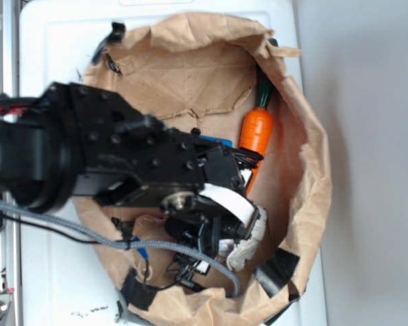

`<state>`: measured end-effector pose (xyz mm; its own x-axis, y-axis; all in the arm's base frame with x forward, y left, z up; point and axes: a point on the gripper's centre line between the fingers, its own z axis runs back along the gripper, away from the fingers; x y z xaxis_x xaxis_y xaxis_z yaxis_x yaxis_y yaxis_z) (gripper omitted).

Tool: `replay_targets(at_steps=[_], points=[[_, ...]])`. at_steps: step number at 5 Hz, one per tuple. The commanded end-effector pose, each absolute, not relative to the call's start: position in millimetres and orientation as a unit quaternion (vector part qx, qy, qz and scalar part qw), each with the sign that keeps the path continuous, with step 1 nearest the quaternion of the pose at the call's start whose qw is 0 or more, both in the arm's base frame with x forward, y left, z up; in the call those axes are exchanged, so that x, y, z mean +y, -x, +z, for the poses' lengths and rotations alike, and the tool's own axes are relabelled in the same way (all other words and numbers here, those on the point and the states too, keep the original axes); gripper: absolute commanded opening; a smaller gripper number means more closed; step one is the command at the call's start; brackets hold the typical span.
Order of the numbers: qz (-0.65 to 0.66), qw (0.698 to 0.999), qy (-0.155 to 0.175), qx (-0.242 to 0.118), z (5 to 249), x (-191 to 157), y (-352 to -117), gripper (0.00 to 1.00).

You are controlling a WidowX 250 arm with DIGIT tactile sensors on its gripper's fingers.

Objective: Grab the white paper.

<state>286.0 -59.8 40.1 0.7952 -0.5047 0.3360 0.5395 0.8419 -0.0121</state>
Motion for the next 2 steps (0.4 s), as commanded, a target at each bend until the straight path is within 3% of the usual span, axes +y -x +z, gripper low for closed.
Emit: replay_targets(at_steps=[1, 2], points=[[-0.257, 0.950, 0.032, -0.176, 42.6, -75.2, -327.2, 0.00], [-0.258, 0.949, 0.035, -0.177, 43.5, -75.2, -328.1, 0.00]])
